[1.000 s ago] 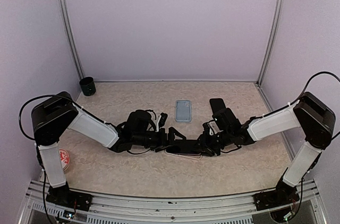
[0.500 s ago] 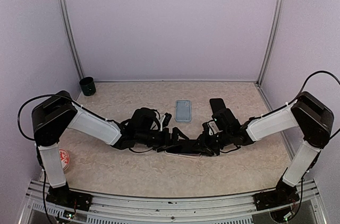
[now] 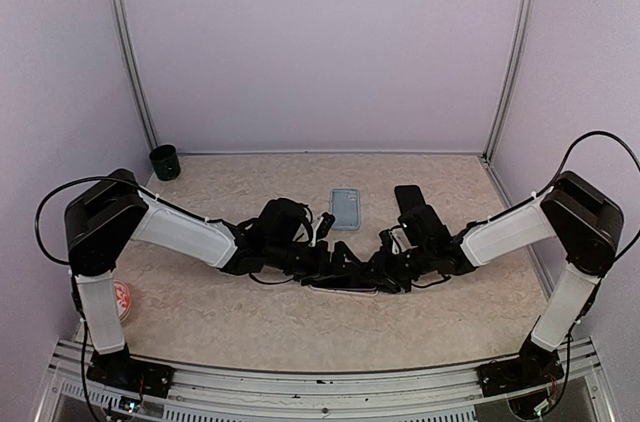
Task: Put the phone into the phone case
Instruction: Install the phone on the phone case.
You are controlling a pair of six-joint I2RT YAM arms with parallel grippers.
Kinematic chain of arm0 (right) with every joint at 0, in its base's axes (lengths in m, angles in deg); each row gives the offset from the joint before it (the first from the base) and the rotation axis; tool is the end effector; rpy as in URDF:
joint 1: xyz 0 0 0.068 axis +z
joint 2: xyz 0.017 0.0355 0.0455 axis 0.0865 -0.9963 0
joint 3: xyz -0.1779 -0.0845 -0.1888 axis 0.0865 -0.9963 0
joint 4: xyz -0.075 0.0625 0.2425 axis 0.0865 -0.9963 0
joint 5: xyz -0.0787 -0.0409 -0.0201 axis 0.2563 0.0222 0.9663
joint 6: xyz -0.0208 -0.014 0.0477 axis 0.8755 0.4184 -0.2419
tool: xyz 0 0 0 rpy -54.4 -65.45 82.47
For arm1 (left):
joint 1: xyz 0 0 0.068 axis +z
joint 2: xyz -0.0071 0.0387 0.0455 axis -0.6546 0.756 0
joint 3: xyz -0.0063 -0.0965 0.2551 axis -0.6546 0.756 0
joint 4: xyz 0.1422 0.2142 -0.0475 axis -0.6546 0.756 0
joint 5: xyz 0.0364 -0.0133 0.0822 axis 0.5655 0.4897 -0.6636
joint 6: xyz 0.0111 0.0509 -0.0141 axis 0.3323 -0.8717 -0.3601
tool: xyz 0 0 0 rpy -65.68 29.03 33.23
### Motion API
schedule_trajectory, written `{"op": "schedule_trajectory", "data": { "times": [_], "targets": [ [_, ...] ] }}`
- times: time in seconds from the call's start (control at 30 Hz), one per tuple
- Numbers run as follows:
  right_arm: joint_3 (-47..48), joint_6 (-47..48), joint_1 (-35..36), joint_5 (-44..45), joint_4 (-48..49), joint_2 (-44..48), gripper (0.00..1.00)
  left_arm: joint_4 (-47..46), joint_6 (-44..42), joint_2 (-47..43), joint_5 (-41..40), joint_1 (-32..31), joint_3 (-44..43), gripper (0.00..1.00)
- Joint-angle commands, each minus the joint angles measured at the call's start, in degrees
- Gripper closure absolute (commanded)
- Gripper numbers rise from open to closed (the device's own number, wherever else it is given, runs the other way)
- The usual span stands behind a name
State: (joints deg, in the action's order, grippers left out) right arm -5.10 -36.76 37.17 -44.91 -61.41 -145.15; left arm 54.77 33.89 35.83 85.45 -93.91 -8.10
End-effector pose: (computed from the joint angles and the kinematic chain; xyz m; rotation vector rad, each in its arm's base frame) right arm 0.2252 0.2239 0.1206 0.2426 2.7414 1.2347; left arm 0.2287 -0.3279 0.1431 0.3937 2.4674 -1.3555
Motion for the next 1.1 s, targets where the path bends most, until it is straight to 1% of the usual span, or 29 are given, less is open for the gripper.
{"op": "schedule_trajectory", "data": {
  "times": [0.0, 0.13, 0.5, 0.67, 0.83, 0.9, 0.93, 1.07],
  "targets": [
    [-0.43, 1.41, 0.98, 2.35, -5.48, -4.74, 0.7, 2.56, -1.32, 2.48, 1.14, -0.34, -1.66, 0.01],
    [0.13, 1.96, 1.0, 2.54, -6.62, -4.81, 0.69, 3.8, -1.31, 3.49, 1.08, -0.32, -2.25, 0.01],
    [2.92, 4.51, 0.87, 5.88, -14.05, -2.6, 0.6, 5.37, -1.49, 4.48, 0.31, 0.1, -1.73, 0.01],
    [4.57, 5.45, 0.94, 8.54, -18.51, -1.57, 0.59, 5.75, -1.67, 5.0, 0.0, 0.28, -1.55, 0.01],
    [4.65, 5.59, 0.92, 11.0, -20.82, -0.29, 0.57, 6.22, -1.88, 5.75, -0.27, 0.46, -1.31, 0.01],
    [4.54, 5.63, 0.94, 11.37, -21.29, -0.06, 0.43, 6.22, -1.82, 6.03, -0.31, 0.57, -1.21, 0.01],
    [4.44, 5.64, 0.96, 11.55, -21.45, 0.07, 0.41, 6.15, -1.72, 6.3, -0.37, 0.59, -1.06, 0.01],
    [4.17, 5.48, 0.93, 12.16, -21.57, 0.76, 0.41, 5.61, -1.37, 6.72, -0.23, 0.85, -0.44, 0.01]
  ]
}}
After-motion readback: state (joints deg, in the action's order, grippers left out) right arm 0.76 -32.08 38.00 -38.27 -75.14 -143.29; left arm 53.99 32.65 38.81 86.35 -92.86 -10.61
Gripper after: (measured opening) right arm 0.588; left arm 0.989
